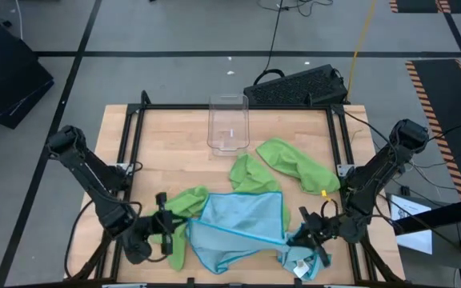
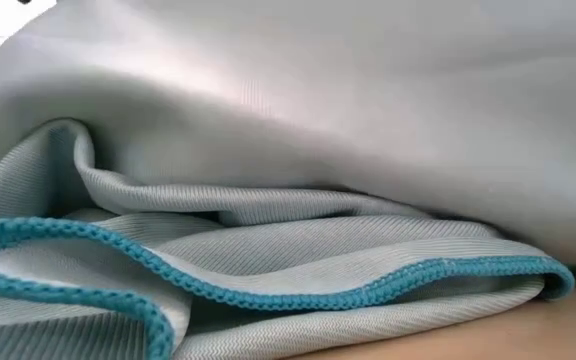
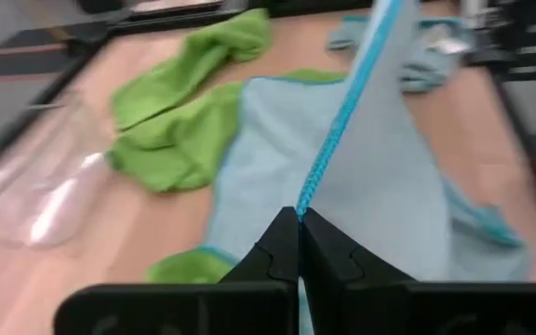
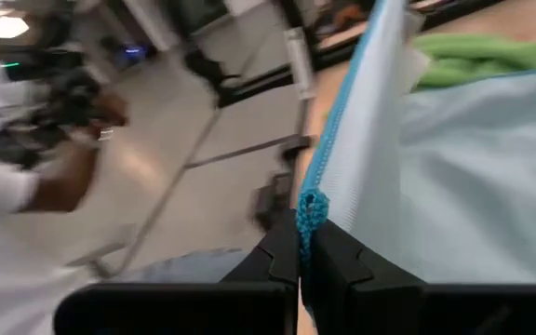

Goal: Fold microfiber towels
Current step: Fold the top left blue towel

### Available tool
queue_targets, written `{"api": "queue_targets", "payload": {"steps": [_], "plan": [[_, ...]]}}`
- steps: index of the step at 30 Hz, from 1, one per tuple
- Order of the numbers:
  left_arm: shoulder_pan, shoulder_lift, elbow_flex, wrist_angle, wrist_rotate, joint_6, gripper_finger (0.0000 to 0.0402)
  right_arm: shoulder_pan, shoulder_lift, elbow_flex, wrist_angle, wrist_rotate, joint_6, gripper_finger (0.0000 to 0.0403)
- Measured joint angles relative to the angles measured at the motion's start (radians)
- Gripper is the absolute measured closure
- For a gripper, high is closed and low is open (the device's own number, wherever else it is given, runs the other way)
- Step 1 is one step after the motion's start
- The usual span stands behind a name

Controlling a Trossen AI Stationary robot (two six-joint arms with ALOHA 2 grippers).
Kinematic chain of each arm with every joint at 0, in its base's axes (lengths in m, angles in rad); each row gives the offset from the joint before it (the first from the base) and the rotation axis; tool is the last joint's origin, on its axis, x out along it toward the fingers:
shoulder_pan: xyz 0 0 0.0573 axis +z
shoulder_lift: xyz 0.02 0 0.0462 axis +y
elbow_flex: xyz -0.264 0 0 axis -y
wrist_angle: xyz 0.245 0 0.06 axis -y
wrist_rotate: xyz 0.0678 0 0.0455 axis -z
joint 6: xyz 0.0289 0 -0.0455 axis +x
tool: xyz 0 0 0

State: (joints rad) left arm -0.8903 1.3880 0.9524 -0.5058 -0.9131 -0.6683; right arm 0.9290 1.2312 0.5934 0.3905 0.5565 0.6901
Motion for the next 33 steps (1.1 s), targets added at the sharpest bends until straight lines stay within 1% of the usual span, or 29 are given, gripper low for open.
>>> {"api": "queue_targets", "payload": {"steps": [2, 6, 8, 12, 16, 19, 21, 23, 25, 29, 33], "plan": [[0.016, 0.0, 0.0, -0.068, -0.018, -0.053, 0.0394, -0.024, 0.0, 0.0, -0.031, 0.0, -0.002, 0.0399], [0.056, 0.0, 0.0, -0.196, -0.023, -0.176, 0.0398, -0.059, 0.0, 0.0, -0.076, 0.001, -0.007, 0.0399], [0.075, 0.0, -0.009, -0.207, -0.022, -0.204, 0.0396, -0.072, 0.0, 0.0, -0.094, 0.0, -0.014, 0.0399], [0.101, 0.0, -0.025, -0.158, 0.034, -0.19, 0.0395, -0.078, 0.0, 0.0, -0.106, -0.006, -0.022, 0.0399], [0.094, 0.0, -0.031, -0.001, 0.102, -0.089, 0.0396, -0.066, 0.0, 0.0, -0.095, -0.034, -0.013, 0.0399], [0.073, 0.0, -0.031, 0.114, 0.105, 0.012, 0.0393, -0.052, 0.0, 0.0, -0.089, -0.032, 0.002, 0.0399], [0.067, 0.0, -0.031, 0.122, 0.104, 0.031, 0.0396, -0.049, 0.0, 0.0, -0.096, -0.014, 0.003, 0.0399], [0.071, 0.0, -0.031, 0.09, 0.083, 0.018, 0.0398, -0.051, 0.0, 0.0, -0.111, 0.005, 0.003, 0.0399], [0.085, 0.0, -0.031, 0.042, 0.046, -0.02, 0.0395, -0.059, 0.0, 0.0, -0.156, 0.053, -0.002, 0.0399], [0.142, -0.001, -0.065, 0.006, 0.045, -0.085, 0.0397, -0.097, 0.0, -0.009, -0.284, 0.147, 0.047, 0.0399], [0.2, -0.001, -0.143, 0.036, 0.06, -0.14, 0.0395, -0.149, 0.0, -0.054, -0.309, 0.15, 0.103, 0.0399]]}}
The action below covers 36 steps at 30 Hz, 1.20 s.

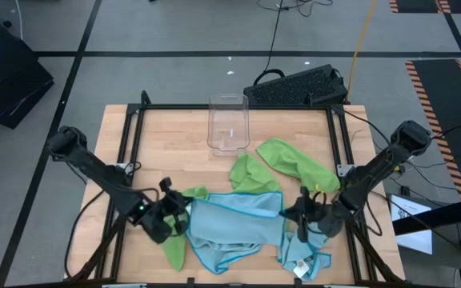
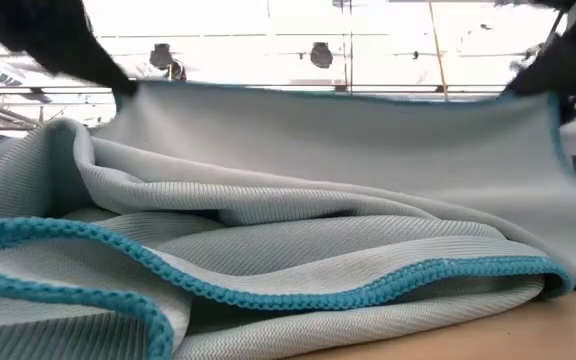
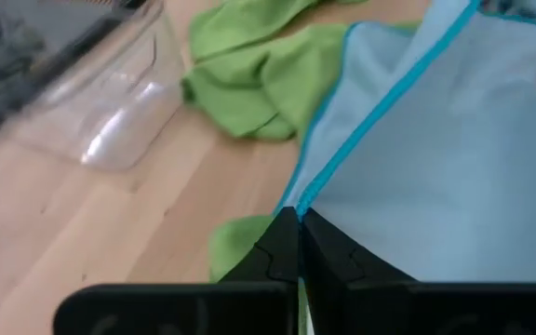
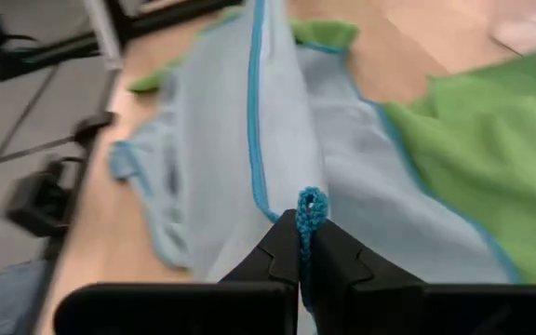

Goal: Fold microfiber towels
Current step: Fold the top left blue towel

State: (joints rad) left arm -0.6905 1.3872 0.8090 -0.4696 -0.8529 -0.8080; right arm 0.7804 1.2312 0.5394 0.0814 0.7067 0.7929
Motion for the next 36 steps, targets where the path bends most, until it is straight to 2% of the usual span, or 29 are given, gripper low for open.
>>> {"api": "queue_targets", "payload": {"steps": [9, 16, 19, 29, 32, 36], "plan": [[0.061, 0.0, -0.058, 0.034, 0.01, -0.032, 0.0393, -0.096, 0.0, -0.118, 0.033, -0.017, 0.066, 0.0399], [0.097, 0.0, -0.059, 0.033, 0.049, -0.027, 0.0397, -0.138, 0.0, -0.138, 0.131, -0.057, -0.012, 0.0397], [0.102, 0.0, -0.059, 0.033, 0.049, -0.025, 0.0393, -0.146, 0.0, -0.139, 0.128, -0.069, 0.002, 0.0381], [0.146, 0.0, -0.059, 0.033, 0.028, -0.059, 0.026, -0.177, 0.0, -0.139, 0.113, -0.055, 0.022, 0.0263], [0.154, 0.0, -0.059, 0.034, 0.009, -0.059, 0.0235, -0.186, 0.0, -0.139, 0.117, -0.056, 0.02, 0.0241], [0.153, 0.0, -0.059, 0.063, 0.007, -0.044, 0.0224, -0.184, 0.0, -0.139, 0.129, -0.101, 0.006, 0.0233]]}}
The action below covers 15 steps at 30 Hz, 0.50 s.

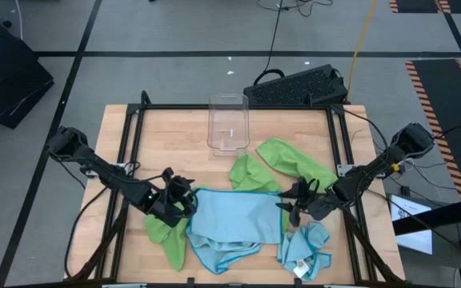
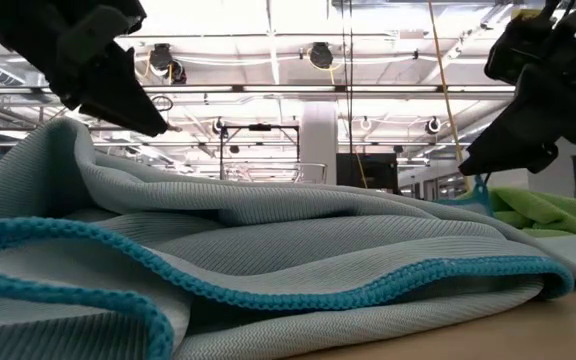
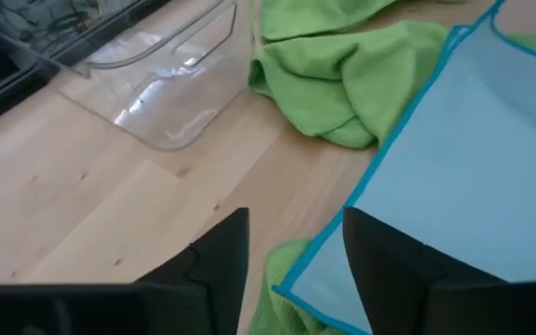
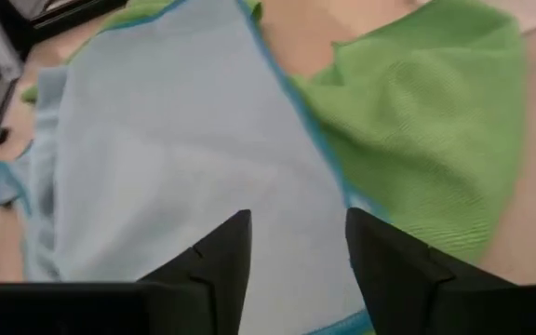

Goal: Fold microfiber towels
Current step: Fold the top left blue towel

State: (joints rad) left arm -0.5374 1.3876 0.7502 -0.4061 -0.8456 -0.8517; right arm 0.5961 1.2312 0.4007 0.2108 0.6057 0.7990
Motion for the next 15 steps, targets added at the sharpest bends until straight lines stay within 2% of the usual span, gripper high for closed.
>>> {"api": "queue_targets", "payload": {"steps": [5, 15], "plan": [[-0.003, 0.0, -0.004, 0.043, 0.039, 0.006, 0.0234, 0.021, 0.0, 0.0, 0.01, -0.03, -0.039, 0.0241], [0.005, 0.0, -0.159, 0.39, 0.06, 0.117, 0.0295, -0.018, 0.033, 0.0, 0.116, -0.004, -0.182, 0.0273]]}}
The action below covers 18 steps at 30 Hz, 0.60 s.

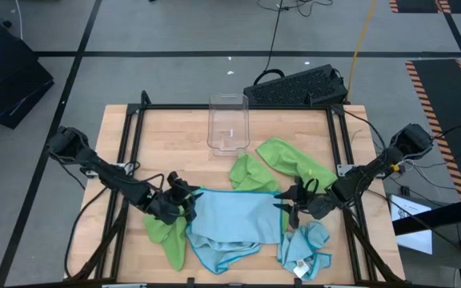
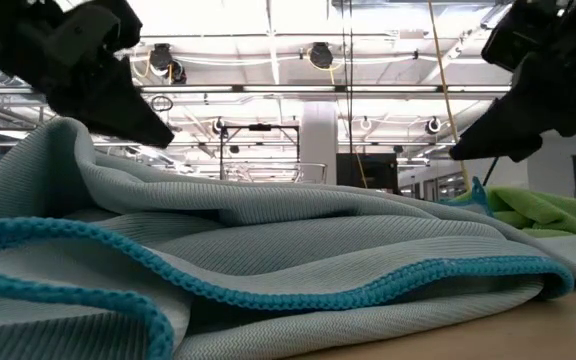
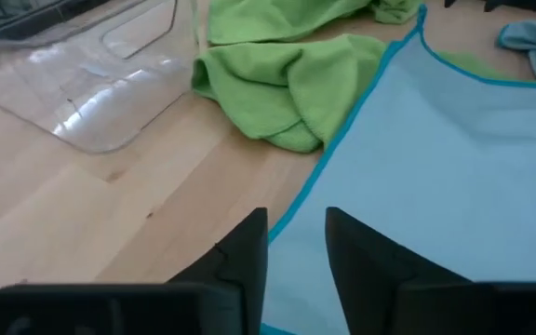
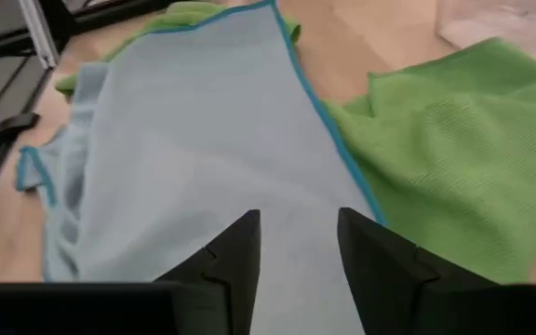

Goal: Fold microfiber towels
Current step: Fold the top left blue towel

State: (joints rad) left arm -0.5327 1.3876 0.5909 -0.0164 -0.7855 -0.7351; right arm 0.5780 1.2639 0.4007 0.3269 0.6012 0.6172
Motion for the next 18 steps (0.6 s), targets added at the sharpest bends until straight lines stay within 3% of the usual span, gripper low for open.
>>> {"api": "queue_targets", "payload": {"steps": [8, 18], "plan": [[0.053, 0.0, -0.112, 0.146, 0.028, 0.009, 0.0308, -0.048, 0.121, 0.0, 0.0, -0.001, -0.009, 0.0318], [0.105, 0.0, -0.225, 0.154, 0.059, -0.095, 0.0307, -0.113, 0.25, -0.001, 0.004, 0.023, 0.016, 0.0364]]}}
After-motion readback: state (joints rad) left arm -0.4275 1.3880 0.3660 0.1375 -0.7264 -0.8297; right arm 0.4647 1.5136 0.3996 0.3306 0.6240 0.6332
